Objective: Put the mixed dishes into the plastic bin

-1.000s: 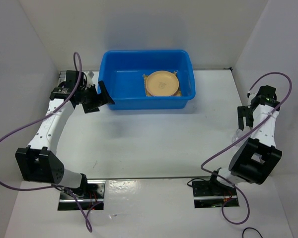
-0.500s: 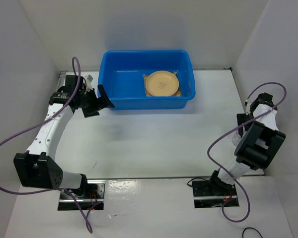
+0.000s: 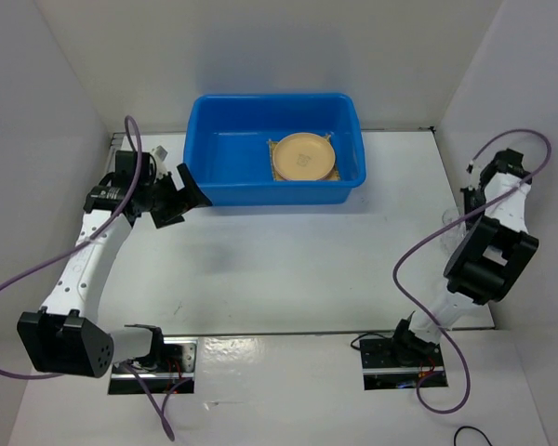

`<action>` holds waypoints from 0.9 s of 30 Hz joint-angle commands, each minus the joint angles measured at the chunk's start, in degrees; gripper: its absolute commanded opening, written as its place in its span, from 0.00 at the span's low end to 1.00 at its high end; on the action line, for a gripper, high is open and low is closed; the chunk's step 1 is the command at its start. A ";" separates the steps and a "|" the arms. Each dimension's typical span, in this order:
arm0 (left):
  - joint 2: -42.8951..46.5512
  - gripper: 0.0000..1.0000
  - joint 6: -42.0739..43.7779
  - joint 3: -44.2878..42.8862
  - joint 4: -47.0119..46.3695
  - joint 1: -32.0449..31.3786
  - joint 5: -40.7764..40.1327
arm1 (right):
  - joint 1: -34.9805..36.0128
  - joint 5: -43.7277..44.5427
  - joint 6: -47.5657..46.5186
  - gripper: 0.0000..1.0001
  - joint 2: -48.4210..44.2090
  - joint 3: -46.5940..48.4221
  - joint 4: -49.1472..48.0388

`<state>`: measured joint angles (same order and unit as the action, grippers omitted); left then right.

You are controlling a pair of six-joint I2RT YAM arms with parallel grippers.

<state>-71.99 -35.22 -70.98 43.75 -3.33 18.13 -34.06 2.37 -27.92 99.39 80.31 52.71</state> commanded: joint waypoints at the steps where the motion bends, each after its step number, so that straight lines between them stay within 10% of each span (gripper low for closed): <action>1: 3.25 1.00 -1.60 1.37 -1.03 -0.18 -0.63 | 8.71 -1.84 3.57 0.00 -6.67 12.82 4.85; 7: 5.01 1.00 -2.13 2.78 -1.03 0.87 -1.17 | 27.33 -9.75 9.03 0.00 7.02 56.80 19.19; 14: 4.49 1.00 -0.11 0.67 0.29 1.93 -0.81 | 55.56 0.27 9.03 0.00 17.65 73.47 15.32; 21: 4.49 1.00 0.42 1.37 2.83 2.98 -0.82 | 68.85 1.94 7.27 0.00 40.93 97.19 17.17; 27: 5.71 1.00 -0.28 3.30 3.89 2.98 -0.82 | 72.47 1.33 6.65 0.00 48.78 99.34 16.55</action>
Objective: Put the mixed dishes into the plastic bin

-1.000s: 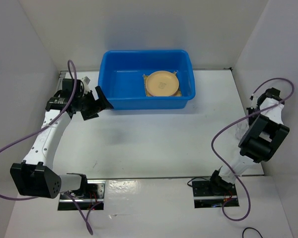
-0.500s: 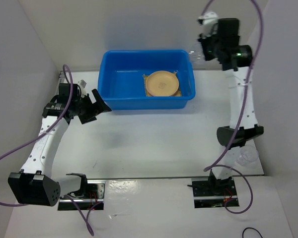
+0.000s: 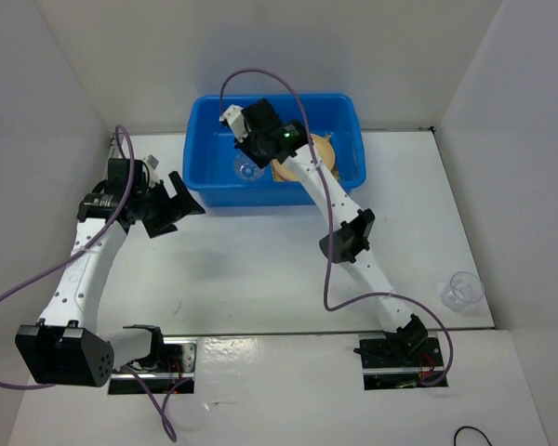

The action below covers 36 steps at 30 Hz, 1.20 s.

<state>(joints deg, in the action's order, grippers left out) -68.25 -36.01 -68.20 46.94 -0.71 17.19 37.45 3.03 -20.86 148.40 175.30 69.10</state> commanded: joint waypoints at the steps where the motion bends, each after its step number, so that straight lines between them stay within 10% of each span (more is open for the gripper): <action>1: 1.98 1.00 -0.11 1.49 0.70 0.36 0.12 | 0.96 0.66 -0.41 0.00 0.83 4.34 -0.36; 23: 10.77 1.00 -2.49 7.21 7.81 0.36 0.39 | -0.10 -5.22 -2.69 0.21 16.48 4.34 -5.64; 27: 10.77 1.00 -2.49 7.74 7.03 0.36 -0.14 | -0.62 -5.75 -2.69 0.41 13.16 4.34 -6.17; 31: 8.84 1.00 -2.49 8.26 3.70 0.36 0.39 | -0.63 -4.97 -1.47 0.86 5.69 4.34 -8.37; 36: 6.81 1.00 -2.49 8.79 -0.78 0.36 1.71 | -2.47 0.12 0.65 0.99 -7.31 4.34 -11.27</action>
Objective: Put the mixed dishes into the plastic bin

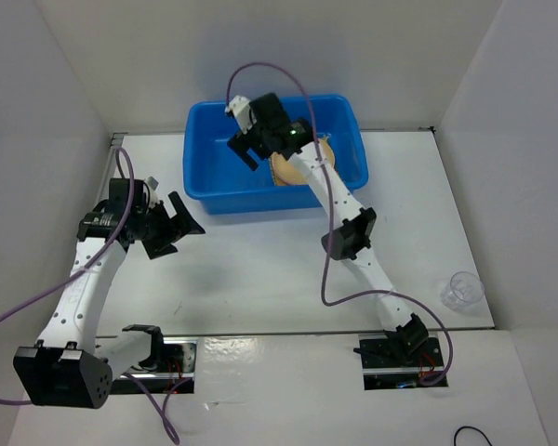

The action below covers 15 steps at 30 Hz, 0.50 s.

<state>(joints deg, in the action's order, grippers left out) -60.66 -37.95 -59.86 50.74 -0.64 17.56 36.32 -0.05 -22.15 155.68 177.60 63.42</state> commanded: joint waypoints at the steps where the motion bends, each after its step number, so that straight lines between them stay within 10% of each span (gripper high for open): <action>1: -1.55 1.00 -0.54 0.44 -4.60 0.29 1.33 | -2.20 3.74 2.63 0.99 -16.53 2.05 -5.59; 6: -4.63 1.00 2.35 -0.97 -5.92 0.82 -0.86 | -8.09 1.21 4.13 0.99 -24.62 1.18 11.41; 15: -10.08 1.00 5.70 -1.49 -8.81 1.34 -0.86 | -29.61 0.76 5.19 0.99 -54.20 -51.87 8.32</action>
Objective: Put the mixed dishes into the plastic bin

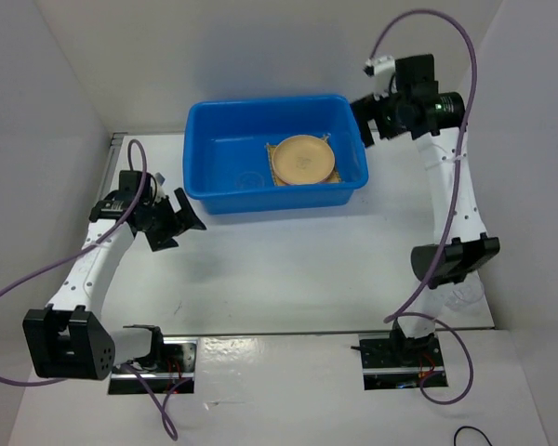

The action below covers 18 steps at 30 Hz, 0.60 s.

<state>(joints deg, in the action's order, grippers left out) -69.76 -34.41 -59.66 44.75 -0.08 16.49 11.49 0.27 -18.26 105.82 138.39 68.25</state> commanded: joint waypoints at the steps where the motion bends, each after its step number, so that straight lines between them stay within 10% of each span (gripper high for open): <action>1: -1.69 1.00 2.16 -1.69 -2.83 0.78 0.82 | -7.76 0.43 1.91 0.97 -6.48 -17.05 2.77; 5: -3.37 1.00 2.69 -2.30 -4.06 0.78 2.14 | -24.27 0.96 1.91 0.95 -14.40 -37.99 0.66; 18: -11.89 1.00 6.90 -8.27 -2.40 -0.45 3.73 | -43.45 14.23 -4.23 0.94 -34.71 -71.84 -10.85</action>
<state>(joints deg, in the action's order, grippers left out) -80.93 -30.13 -63.92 42.13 0.12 19.03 -27.62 10.94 -19.81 72.38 69.45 62.81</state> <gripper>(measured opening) 1.001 0.941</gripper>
